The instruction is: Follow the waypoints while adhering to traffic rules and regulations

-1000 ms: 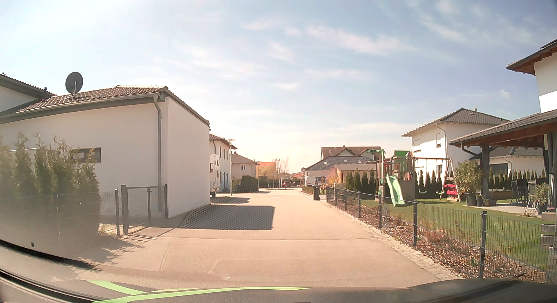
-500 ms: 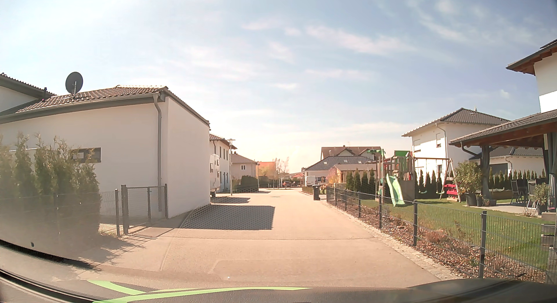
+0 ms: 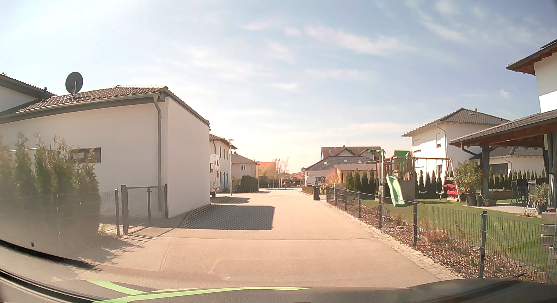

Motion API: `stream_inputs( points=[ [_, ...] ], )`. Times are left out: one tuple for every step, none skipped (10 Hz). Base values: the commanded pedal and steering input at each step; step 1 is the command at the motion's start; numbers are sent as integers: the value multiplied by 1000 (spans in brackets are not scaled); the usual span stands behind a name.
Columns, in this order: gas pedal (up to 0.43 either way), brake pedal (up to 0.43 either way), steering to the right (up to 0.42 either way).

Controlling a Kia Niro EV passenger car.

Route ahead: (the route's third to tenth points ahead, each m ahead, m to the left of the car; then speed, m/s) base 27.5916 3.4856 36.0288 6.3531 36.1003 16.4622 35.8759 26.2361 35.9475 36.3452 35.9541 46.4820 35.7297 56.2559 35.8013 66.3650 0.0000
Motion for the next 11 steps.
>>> stream_inputs(
  points=[
    [0, 311, 0],
    [0, 311, 0],
    [0, 311, 0],
    [0, 311, 0],
    [0, 311, 0],
    [0, 311, 0],
    [0, 311, 0],
    [0, 311, 0],
    [0, 311, 0],
    [0, 311, 0],
    [0, 311, 0]
  ],
)
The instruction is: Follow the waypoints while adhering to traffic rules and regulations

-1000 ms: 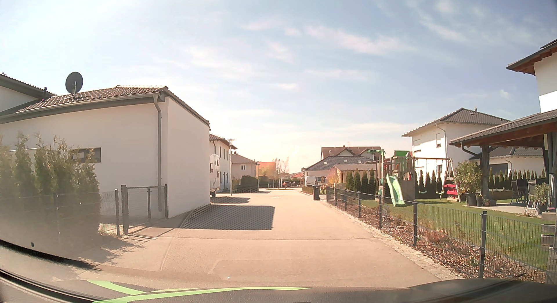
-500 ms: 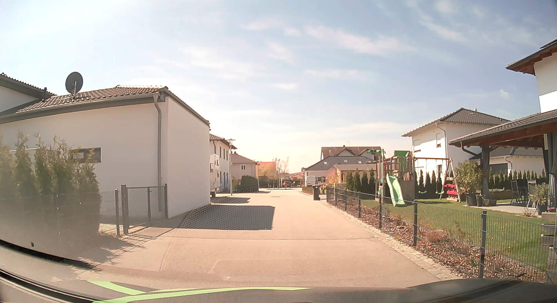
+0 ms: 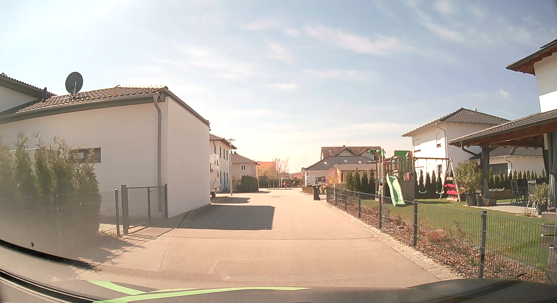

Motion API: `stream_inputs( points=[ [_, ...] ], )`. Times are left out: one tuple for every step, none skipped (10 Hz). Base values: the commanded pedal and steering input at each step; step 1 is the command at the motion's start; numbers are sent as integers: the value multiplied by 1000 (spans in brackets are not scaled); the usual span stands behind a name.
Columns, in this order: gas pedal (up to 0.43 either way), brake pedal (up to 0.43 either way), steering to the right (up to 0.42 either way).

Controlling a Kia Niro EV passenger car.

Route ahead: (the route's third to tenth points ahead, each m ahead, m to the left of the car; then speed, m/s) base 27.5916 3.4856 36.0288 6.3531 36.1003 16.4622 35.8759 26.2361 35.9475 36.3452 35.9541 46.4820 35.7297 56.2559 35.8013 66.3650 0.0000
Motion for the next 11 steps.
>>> stream_inputs(
  points=[
    [0, 317, 0],
    [0, 311, 0],
    [0, 311, 0],
    [0, 311, 0],
    [0, 311, 0],
    [0, 311, 0],
    [0, 311, 0],
    [0, 311, 0],
    [0, 311, 0],
    [0, 311, 0],
    [0, 311, 0]
  ],
)
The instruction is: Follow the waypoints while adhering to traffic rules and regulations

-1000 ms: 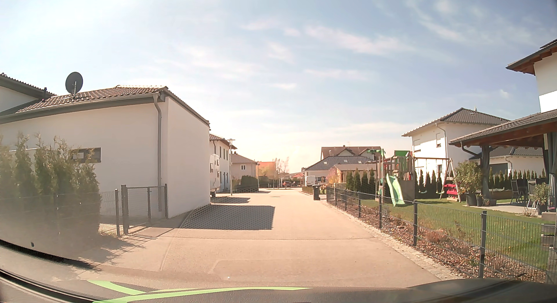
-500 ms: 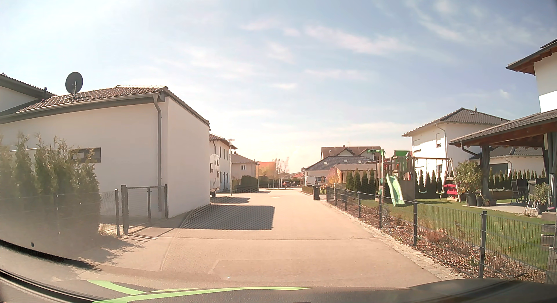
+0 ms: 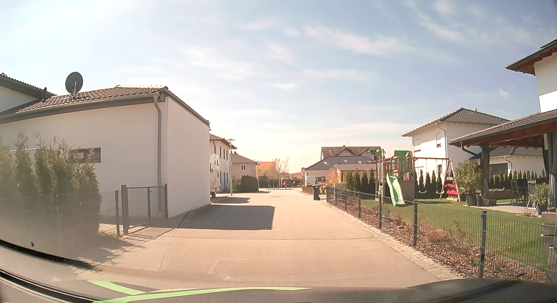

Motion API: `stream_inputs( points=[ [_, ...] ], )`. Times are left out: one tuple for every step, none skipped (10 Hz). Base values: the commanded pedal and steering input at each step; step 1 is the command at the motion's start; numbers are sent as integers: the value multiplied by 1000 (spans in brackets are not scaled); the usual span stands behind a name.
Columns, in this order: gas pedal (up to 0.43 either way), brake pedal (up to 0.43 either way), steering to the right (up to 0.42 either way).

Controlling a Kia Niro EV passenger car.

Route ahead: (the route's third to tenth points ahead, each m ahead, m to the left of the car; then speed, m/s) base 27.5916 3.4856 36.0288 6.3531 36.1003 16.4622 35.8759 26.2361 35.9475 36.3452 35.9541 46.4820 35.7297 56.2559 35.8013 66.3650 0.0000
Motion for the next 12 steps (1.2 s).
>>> stream_inputs(
  points=[
    [0, 311, 0],
    [0, 311, 0],
    [0, 317, 0],
    [0, 311, 0],
    [0, 311, 0],
    [0, 311, 0],
    [0, 311, 0],
    [0, 311, 0],
    [0, 311, 0],
    [0, 311, 0],
    [0, 311, 0],
    [0, 311, 0]
  ],
)
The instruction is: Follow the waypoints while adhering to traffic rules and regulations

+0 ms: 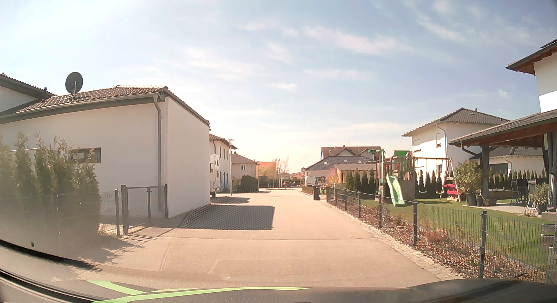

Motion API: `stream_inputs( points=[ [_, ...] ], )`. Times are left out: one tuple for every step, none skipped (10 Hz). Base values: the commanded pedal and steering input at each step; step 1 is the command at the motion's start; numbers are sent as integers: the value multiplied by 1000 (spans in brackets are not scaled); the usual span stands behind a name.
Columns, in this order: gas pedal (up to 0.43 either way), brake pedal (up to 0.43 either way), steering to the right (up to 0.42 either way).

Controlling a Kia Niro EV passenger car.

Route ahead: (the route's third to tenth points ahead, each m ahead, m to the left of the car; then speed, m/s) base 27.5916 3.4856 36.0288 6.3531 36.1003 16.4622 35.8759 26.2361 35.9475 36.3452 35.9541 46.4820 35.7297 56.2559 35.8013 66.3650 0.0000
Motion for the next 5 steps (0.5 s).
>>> stream_inputs(
  points=[
    [0, 311, 0],
    [0, 311, 0],
    [0, 311, 0],
    [0, 311, 0],
    [0, 311, 0]
  ],
)
